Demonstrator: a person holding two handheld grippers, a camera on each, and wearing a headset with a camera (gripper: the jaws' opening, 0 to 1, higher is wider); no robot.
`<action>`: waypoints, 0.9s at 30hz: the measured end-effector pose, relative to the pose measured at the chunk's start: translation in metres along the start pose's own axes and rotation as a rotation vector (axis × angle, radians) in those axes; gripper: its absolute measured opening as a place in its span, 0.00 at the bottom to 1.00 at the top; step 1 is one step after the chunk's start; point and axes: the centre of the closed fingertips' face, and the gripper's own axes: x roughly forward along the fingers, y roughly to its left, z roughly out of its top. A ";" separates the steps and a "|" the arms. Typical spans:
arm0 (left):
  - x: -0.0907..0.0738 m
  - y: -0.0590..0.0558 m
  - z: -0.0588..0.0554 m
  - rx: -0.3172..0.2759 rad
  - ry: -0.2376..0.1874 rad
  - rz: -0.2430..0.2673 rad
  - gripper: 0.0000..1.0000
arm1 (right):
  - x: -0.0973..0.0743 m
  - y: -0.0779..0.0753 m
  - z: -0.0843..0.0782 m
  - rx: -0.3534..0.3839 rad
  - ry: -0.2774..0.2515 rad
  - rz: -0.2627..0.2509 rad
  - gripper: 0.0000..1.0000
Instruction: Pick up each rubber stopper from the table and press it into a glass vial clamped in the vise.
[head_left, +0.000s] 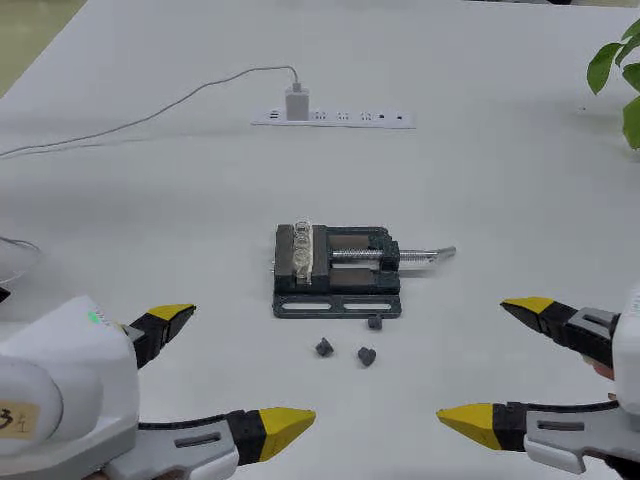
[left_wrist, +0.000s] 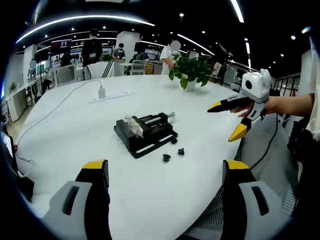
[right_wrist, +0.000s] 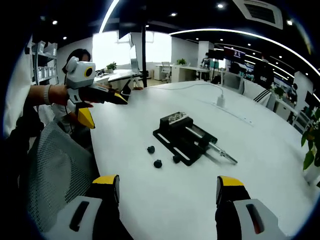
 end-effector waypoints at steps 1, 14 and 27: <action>0.000 0.000 0.000 0.000 0.000 -0.001 0.94 | 0.004 0.001 -0.001 -0.004 0.007 0.000 0.75; 0.000 0.001 -0.007 -0.013 0.006 -0.003 0.93 | 0.053 0.028 0.001 0.025 0.032 0.041 0.54; -0.004 0.004 -0.013 -0.045 0.002 0.008 0.92 | 0.086 0.019 -0.009 0.057 0.064 -0.006 0.30</action>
